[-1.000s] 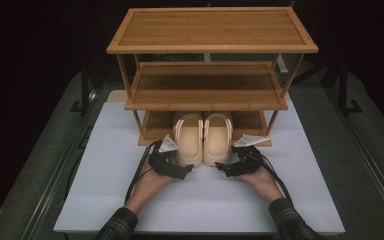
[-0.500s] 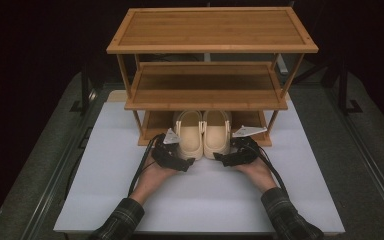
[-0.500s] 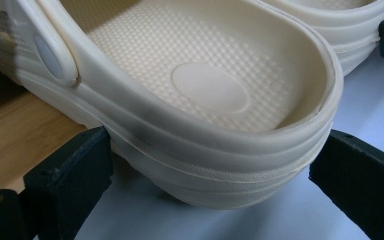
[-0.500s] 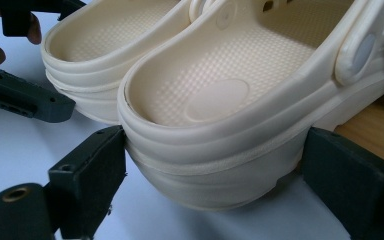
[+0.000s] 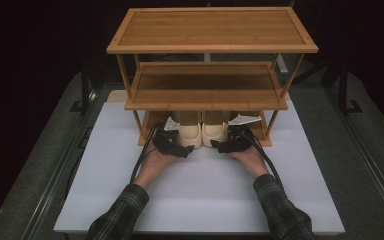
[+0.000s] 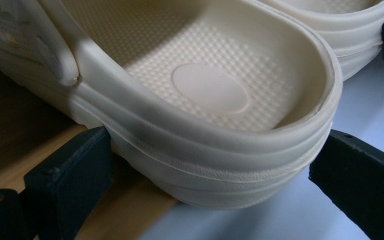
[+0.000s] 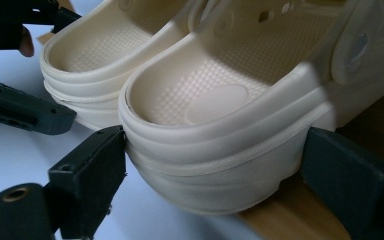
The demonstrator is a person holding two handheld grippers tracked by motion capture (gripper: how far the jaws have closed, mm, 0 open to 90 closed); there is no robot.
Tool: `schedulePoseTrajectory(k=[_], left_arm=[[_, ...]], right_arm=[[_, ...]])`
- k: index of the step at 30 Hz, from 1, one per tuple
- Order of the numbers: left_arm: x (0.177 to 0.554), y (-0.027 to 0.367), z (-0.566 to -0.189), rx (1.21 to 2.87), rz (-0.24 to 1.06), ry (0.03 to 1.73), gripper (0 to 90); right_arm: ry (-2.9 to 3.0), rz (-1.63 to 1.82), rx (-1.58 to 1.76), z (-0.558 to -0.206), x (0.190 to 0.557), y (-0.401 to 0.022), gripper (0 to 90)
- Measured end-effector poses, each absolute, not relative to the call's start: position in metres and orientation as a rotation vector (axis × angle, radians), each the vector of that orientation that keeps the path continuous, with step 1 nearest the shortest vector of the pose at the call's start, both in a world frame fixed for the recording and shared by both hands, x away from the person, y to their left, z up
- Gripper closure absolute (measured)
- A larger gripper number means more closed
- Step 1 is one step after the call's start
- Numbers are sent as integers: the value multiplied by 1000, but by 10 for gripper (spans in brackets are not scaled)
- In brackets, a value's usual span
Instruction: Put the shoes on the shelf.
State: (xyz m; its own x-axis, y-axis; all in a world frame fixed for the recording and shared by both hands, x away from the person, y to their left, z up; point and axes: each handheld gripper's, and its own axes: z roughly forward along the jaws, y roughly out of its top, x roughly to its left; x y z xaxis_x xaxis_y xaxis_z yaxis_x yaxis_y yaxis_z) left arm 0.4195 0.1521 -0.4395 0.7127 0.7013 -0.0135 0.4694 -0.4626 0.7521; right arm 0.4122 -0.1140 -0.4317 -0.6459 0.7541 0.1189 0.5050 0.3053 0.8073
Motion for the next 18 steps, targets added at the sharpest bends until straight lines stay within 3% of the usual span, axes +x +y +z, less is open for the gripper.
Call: schedulePoseTrajectory(k=[13, 18], left_arm=[[430, 153, -440, 2155, 405, 878, 35], [422, 160, -436, 2163, 404, 835, 35]], right_arm=[[2333, 1224, 1184, -440, 425, -119, 128], [2329, 1209, 1167, -436, 418, -125, 86]])
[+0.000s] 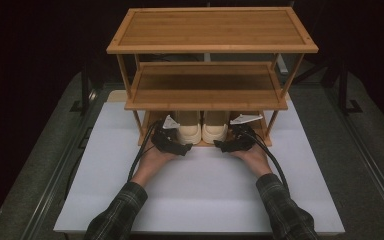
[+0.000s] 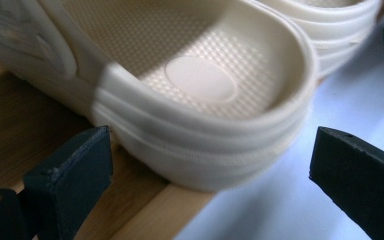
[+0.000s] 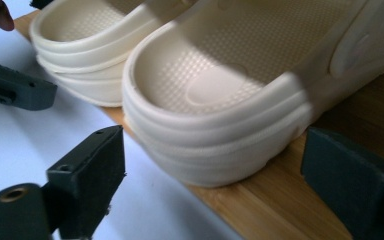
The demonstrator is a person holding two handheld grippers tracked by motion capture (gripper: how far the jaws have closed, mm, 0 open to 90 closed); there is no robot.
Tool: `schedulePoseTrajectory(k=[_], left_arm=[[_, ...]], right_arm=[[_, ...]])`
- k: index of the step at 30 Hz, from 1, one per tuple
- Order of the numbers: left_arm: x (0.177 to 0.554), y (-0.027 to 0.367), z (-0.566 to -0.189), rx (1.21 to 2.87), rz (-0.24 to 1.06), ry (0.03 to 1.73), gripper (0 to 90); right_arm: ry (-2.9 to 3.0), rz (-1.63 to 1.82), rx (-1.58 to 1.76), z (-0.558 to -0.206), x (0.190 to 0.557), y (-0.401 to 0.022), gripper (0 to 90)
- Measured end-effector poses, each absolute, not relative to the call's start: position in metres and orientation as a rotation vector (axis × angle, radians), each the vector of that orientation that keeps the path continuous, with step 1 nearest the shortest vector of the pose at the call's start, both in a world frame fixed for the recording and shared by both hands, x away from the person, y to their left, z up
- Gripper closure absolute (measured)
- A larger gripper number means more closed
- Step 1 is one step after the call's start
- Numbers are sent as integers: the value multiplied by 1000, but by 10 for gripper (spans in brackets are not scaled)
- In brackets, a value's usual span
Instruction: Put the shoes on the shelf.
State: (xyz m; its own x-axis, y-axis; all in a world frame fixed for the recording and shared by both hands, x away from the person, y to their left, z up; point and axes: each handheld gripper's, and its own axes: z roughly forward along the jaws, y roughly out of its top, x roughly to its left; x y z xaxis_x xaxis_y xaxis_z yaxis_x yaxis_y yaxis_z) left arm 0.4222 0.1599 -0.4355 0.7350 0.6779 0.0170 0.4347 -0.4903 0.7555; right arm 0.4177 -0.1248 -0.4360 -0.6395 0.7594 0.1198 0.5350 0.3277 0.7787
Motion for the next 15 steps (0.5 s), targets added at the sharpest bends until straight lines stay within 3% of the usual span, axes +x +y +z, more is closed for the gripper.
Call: schedulePoseTrajectory(k=[15], left_arm=[[352, 223, -426, 2168, 405, 817, 36]], right_arm=[[2249, 1229, 1117, -427, 350, -176, 48]])
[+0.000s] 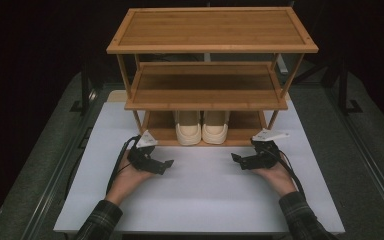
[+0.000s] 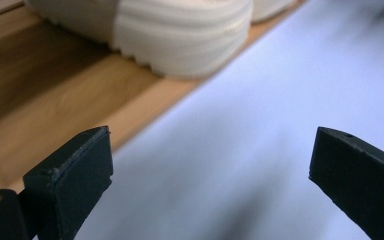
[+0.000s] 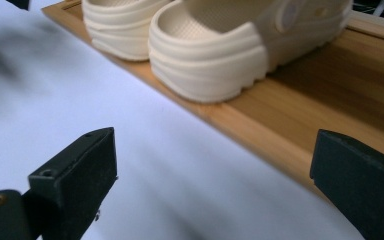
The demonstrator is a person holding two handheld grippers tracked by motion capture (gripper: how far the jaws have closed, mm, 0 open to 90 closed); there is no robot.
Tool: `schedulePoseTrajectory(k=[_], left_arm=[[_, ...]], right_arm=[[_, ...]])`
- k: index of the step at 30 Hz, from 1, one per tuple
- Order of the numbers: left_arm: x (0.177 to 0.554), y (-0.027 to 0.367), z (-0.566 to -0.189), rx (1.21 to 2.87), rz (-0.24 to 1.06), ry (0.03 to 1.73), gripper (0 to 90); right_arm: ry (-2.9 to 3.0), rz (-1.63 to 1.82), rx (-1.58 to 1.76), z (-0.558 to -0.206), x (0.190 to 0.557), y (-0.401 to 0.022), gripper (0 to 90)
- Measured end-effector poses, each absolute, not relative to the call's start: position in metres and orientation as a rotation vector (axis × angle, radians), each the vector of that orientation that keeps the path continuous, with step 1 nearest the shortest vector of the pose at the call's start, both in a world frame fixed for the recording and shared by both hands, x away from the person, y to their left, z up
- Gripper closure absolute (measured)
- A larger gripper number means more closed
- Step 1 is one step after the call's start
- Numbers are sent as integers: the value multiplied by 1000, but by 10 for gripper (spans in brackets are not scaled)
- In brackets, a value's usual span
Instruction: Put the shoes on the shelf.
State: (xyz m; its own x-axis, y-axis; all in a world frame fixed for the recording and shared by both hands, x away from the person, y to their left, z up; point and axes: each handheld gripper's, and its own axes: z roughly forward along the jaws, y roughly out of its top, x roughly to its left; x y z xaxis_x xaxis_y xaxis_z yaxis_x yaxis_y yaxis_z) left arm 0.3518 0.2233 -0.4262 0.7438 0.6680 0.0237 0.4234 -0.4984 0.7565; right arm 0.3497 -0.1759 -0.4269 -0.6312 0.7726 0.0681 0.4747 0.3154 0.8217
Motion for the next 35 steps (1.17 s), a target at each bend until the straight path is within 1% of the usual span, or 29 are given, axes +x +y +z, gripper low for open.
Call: schedulePoseTrajectory(k=[3, 6, 8, 9, 18, 21, 24, 26, 35], left_arm=[[340, 234, -426, 2181, 411, 817, 36], [323, 248, -426, 2198, 419, 817, 35], [314, 257, -426, 2209, 431, 820, 35], [306, 265, -426, 2218, 444, 829, 35], [278, 295, -433, 2265, 448, 859, 35], [269, 306, -441, 2284, 434, 886, 35], [266, 310, -445, 2293, 426, 899, 34], [263, 318, -450, 2229, 403, 913, 34], [263, 320, -451, 2227, 391, 927, 32]], right_arm=[[2249, 1227, 1110, -427, 341, -183, 48], [2233, 1204, 1114, -430, 322, -199, 48], [2238, 1197, 1119, -430, 318, -202, 48], [2247, 1185, 1120, -432, 310, -208, 48], [2286, 1075, 1141, -442, 277, -232, 48], [2291, 1040, 1159, -445, 269, -240, 48], [2298, 1011, 1167, -449, 266, -245, 48], [2310, 973, 1170, -453, 265, -248, 48], [2340, 961, 1225, -458, 268, -251, 40]])
